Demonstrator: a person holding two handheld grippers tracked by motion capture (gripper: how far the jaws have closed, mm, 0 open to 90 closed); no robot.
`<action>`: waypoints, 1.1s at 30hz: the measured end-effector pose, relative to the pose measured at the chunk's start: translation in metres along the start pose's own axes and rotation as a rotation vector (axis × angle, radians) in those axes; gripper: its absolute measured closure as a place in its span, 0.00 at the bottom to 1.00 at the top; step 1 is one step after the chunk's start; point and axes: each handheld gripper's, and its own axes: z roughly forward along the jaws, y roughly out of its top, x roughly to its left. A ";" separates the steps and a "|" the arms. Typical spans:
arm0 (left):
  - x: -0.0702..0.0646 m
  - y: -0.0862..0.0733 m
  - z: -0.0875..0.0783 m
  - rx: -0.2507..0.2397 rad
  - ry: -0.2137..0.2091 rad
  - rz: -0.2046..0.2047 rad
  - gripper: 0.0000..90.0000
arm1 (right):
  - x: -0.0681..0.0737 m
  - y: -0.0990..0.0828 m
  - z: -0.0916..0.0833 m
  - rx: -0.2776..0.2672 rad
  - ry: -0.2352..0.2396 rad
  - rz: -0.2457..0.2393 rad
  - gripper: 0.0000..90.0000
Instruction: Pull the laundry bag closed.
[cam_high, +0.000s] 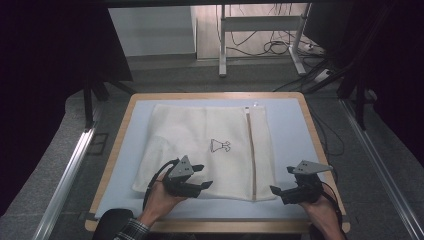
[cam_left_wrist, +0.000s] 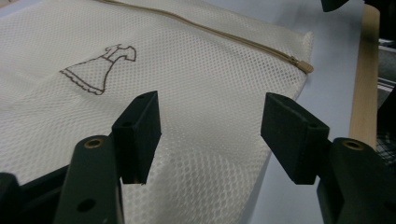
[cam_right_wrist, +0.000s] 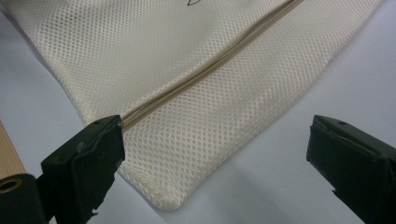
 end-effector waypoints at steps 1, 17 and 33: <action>-0.001 0.001 0.002 -0.001 -0.006 0.001 0.45 | 0.000 0.000 0.000 -0.001 -0.001 -0.001 0.05; -0.007 0.012 0.020 0.015 -0.022 0.050 0.59 | 0.002 0.001 0.001 0.001 0.008 -0.002 0.05; -0.014 0.024 0.040 0.015 -0.089 0.079 0.77 | 0.003 0.001 0.003 -0.003 0.005 -0.009 0.05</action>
